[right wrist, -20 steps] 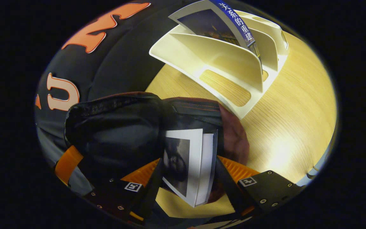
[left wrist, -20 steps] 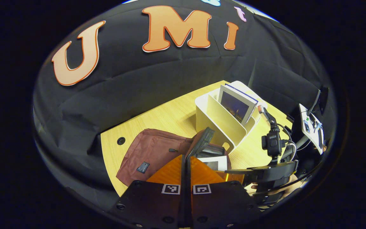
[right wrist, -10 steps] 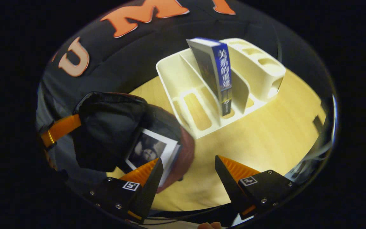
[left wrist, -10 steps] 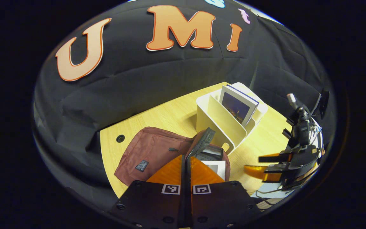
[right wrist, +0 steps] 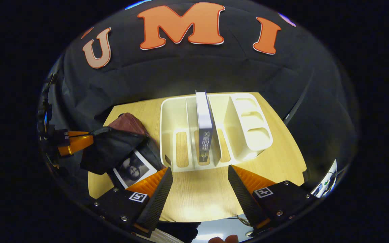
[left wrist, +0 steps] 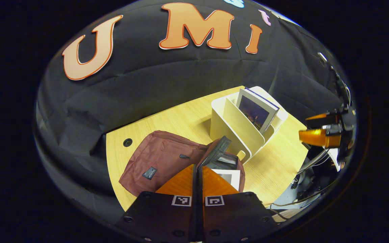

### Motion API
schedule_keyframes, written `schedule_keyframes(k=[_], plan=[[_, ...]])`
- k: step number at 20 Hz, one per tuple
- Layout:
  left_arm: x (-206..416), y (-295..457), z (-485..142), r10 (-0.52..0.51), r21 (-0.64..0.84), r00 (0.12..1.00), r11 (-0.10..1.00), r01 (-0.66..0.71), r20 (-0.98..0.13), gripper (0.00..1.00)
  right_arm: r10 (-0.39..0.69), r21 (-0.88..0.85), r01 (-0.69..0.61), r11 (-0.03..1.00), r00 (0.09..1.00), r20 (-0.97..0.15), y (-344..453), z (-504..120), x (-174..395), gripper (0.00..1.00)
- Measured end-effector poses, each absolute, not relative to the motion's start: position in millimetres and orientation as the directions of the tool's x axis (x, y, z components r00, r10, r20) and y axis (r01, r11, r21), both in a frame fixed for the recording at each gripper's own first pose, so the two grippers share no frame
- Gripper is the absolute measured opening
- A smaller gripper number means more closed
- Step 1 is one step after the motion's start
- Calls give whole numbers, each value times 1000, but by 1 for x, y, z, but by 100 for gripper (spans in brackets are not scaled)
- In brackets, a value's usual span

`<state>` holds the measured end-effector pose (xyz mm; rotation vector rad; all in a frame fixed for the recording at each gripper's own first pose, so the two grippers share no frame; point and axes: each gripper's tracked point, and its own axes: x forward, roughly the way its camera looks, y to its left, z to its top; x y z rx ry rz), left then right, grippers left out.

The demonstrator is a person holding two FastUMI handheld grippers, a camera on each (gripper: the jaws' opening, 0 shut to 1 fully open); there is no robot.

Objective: Open the schoolbag, grab two books from the bookshelf and put them into the schoolbag.

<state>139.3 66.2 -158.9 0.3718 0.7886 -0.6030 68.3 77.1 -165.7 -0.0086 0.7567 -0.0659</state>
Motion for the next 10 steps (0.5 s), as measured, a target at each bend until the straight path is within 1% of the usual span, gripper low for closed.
schedule_keyframes(k=[5,8,10], plan=[[142,68,-160,-344,107,564,780,617,-750,1,-39,-23,32,999,720,-693,68,-140,137,98],[145,70,-162,-331,107,568,791,603,-754,0,-35,-19,30,999,676,-736,66,-143,179,98],[149,71,-165,-322,107,569,797,594,-757,0,-54,-32,47,998,637,-769,62,-157,205,98]])
